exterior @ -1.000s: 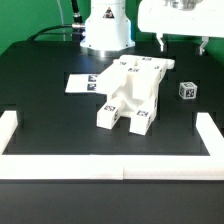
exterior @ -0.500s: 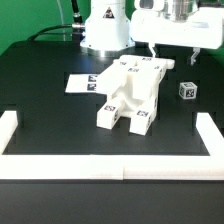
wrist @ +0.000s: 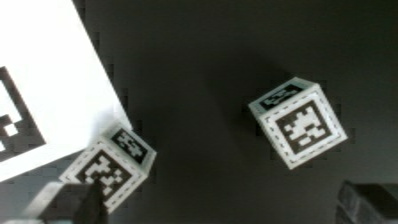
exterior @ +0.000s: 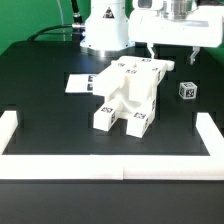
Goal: Assemble chair
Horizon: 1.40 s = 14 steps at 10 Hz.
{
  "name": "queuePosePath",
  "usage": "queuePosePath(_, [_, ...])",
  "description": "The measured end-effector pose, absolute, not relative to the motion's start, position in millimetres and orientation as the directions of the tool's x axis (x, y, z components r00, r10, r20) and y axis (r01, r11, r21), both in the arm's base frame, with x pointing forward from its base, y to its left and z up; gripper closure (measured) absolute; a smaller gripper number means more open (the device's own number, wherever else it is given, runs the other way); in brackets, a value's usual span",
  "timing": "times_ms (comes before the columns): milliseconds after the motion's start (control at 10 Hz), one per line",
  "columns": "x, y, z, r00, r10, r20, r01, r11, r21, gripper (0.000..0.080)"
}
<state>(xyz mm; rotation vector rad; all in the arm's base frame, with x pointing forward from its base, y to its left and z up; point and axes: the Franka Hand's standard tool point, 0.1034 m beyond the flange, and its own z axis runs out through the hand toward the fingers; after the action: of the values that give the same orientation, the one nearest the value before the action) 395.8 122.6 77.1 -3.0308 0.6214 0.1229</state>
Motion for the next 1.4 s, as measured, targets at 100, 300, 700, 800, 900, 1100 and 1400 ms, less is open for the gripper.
queuePosePath(100, [396.3,120.7,76.4,0.922,-0.378,-0.086,-0.382,-0.924,-0.030,0.0151])
queuePosePath(300, [408.1,106.4,70.2,0.932,-0.354,-0.077,-0.357,-0.934,-0.032,0.0151])
queuePosePath(700, [446.0,90.8,76.6,0.935,-0.347,-0.070,-0.350,-0.936,-0.042,0.0151])
queuePosePath(800, [458.6,87.2,78.1,0.937,-0.344,-0.056,-0.347,-0.937,-0.046,0.0151])
queuePosePath(900, [467.9,84.2,80.3,0.938,-0.343,-0.052,-0.346,-0.937,-0.049,0.0151])
queuePosePath(1100, [478.8,81.0,84.0,0.940,-0.339,-0.032,-0.340,-0.939,-0.049,0.0151])
queuePosePath(1400, [478.5,81.3,83.8,0.940,-0.339,-0.033,-0.340,-0.939,-0.049,0.0151])
